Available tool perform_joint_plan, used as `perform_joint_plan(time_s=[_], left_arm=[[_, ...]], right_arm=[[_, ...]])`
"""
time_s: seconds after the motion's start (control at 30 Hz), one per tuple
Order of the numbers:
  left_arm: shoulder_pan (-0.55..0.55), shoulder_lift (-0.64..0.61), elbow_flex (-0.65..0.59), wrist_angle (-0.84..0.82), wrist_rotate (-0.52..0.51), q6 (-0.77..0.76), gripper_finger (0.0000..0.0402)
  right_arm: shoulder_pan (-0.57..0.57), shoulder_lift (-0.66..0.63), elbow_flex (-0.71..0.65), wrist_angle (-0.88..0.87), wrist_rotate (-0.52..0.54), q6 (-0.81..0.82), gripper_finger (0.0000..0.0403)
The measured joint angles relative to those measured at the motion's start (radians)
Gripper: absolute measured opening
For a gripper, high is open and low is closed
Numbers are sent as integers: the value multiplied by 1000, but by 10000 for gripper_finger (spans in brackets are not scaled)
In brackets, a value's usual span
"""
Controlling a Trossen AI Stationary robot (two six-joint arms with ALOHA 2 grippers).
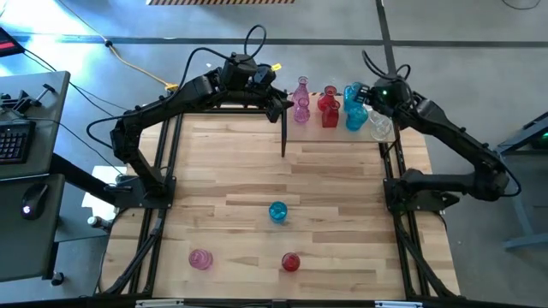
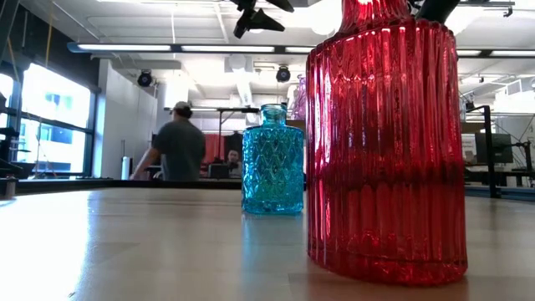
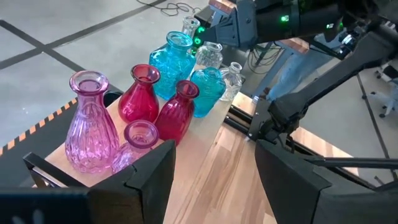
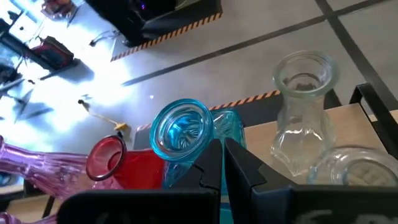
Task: Sort vases onto shelf
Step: Adjust the vases on the shelf
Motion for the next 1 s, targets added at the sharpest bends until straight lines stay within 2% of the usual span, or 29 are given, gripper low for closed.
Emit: perform_joint_plan(time_s=[0.1, 0.5, 1.0], left_arm=[[0, 0, 0, 0, 0, 38, 211], [0, 0, 0, 0, 0, 53, 211], [0, 0, 0, -1, 1, 53, 211]], right_arm=[[12, 4, 0, 0, 32, 35, 0], [10, 101, 0, 44, 33, 63, 0], [-34, 44, 0, 33, 36, 55, 0]])
